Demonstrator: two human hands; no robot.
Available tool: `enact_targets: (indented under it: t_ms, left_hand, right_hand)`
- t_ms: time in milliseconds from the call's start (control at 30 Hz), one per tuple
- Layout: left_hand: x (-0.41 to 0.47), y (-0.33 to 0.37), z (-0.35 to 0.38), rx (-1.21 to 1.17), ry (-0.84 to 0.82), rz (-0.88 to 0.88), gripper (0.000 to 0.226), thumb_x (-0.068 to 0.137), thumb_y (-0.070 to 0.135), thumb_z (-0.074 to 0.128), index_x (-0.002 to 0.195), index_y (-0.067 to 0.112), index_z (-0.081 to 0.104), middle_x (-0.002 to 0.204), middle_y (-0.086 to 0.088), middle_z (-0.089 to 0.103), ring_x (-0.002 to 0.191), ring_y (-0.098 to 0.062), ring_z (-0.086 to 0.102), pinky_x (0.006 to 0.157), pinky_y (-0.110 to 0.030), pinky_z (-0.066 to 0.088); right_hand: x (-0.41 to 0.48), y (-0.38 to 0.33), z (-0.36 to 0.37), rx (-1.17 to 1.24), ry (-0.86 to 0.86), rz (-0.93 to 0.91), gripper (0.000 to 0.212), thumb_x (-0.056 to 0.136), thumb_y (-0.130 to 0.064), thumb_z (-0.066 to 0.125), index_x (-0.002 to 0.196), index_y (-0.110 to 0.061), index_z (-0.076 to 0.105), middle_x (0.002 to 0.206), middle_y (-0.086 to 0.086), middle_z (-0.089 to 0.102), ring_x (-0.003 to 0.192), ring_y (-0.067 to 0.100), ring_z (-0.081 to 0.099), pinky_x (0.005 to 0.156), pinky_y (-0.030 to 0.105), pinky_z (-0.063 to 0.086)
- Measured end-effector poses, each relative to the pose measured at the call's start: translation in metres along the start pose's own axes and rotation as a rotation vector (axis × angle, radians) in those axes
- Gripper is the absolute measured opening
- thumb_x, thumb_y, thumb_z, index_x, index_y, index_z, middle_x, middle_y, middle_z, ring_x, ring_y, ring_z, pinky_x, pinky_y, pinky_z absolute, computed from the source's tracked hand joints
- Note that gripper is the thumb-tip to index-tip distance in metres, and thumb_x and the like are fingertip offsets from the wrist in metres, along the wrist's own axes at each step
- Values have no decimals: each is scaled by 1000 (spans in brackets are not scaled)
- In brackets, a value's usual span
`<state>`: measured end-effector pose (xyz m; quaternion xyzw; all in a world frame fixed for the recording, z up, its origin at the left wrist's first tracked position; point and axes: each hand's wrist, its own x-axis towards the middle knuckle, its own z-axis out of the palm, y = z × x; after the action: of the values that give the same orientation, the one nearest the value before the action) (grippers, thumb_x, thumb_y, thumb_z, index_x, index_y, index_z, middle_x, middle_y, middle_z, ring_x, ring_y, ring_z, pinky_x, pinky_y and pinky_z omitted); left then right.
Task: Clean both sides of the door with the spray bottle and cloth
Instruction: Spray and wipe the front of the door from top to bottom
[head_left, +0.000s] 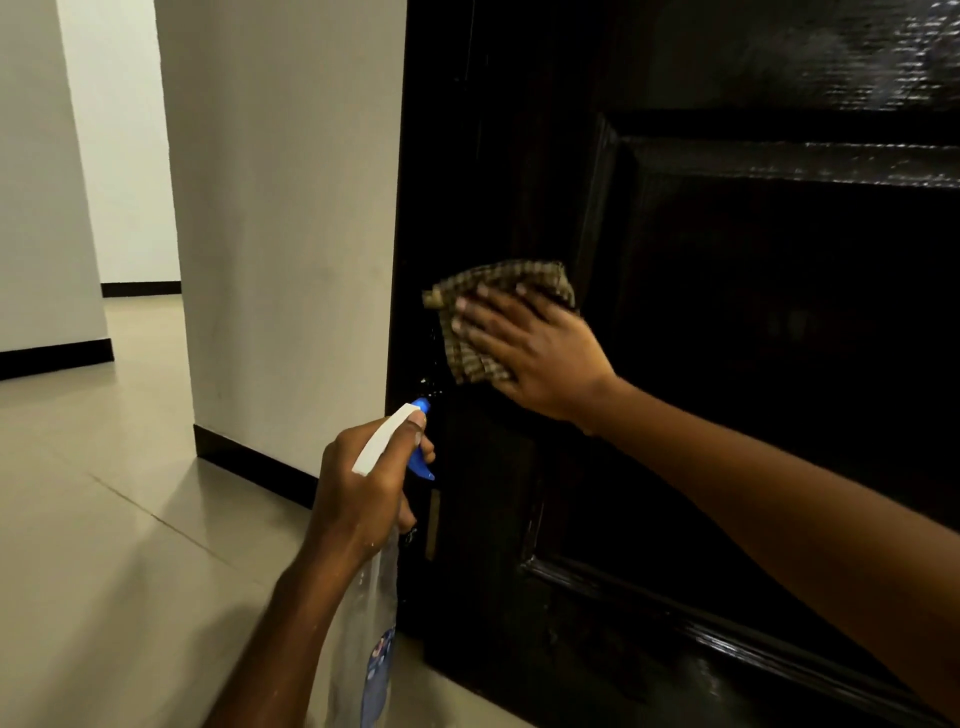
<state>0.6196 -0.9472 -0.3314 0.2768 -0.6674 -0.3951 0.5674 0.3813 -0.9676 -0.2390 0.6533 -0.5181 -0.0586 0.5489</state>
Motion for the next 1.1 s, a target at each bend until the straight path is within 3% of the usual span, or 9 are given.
enact_targets:
  t_ms: [67, 133, 233, 433, 633, 700, 867, 933, 1100]
  left_hand:
    - [-5, -10, 3, 15, -19, -2, 40, 95, 42, 50, 79, 10, 68, 55, 7, 64, 33, -24, 51, 42, -34, 48]
    - [-12, -19, 9, 45, -34, -11, 36, 97, 35, 52, 78, 9, 68, 53, 6, 63, 33, -21, 52, 42, -32, 47]
    - [-23, -34, 20, 55, -49, -56, 31, 99, 26, 54, 77, 8, 68, 50, 3, 58, 34, -12, 52, 38, -23, 44]
    - [-34, -65, 34, 22, -112, -177, 36, 97, 33, 54, 75, 6, 65, 72, -23, 64, 34, -9, 48, 37, -21, 40]
    - [-47, -91, 34, 14, 63, -114, 30, 84, 51, 52, 81, 25, 65, 75, -8, 68, 44, -13, 60, 40, -17, 45]
    - [-48, -98, 35, 31, 88, -69, 27, 91, 52, 53, 79, 30, 63, 76, -10, 68, 42, -13, 58, 39, -19, 46]
    - [-51, -111, 37, 61, 107, -23, 29, 87, 44, 51, 84, 20, 66, 76, -14, 68, 42, -14, 57, 38, -17, 44]
    - [-52, -113, 34, 49, 103, -17, 26, 88, 47, 53, 84, 25, 65, 75, -8, 67, 47, -14, 61, 39, -15, 45]
    - [-58, -122, 26, 64, 89, -45, 33, 78, 49, 50, 91, 21, 63, 69, 0, 63, 48, -8, 62, 40, -10, 44]
  right_hand:
    - [-32, -13, 9, 11, -41, -68, 65, 99, -49, 26, 158, -23, 32, 166, 0, 26, 154, 22, 21, 124, 40, 8]
    - [-55, -14, 9, -12, -33, -40, 65, 99, -49, 29, 159, -24, 29, 166, -2, 25, 154, 20, 21, 124, 38, 5]
    - [-64, -2, -1, -25, 4, 134, 66, 99, -48, 29, 161, -28, 19, 168, -6, 16, 155, 17, 14, 124, 39, 3]
    - [-35, -16, -7, 99, 63, 398, 67, 101, -53, 31, 162, -31, 13, 170, -7, 9, 156, 19, 4, 123, 39, -4]
    - [-33, -79, 27, 62, 11, 242, 73, 97, -52, 33, 162, -25, 13, 170, 2, 9, 156, 27, 6, 122, 43, -6]
    - [-52, -103, 43, 46, -4, 137, 72, 97, -51, 33, 162, -24, 16, 170, 2, 10, 156, 26, 8, 123, 43, -5]
    - [-131, -164, 82, 102, -122, -99, 72, 96, -49, 52, 160, -25, 26, 168, -1, 17, 155, 20, 9, 125, 40, 4]
    - [-155, -169, 81, 156, -121, -60, 73, 93, -44, 58, 158, -26, 31, 166, -4, 23, 153, 15, 13, 125, 36, 4]
    - [-153, -143, 50, 142, -79, 198, 69, 97, -43, 39, 161, -30, 18, 169, -7, 13, 155, 15, 9, 125, 36, -2]
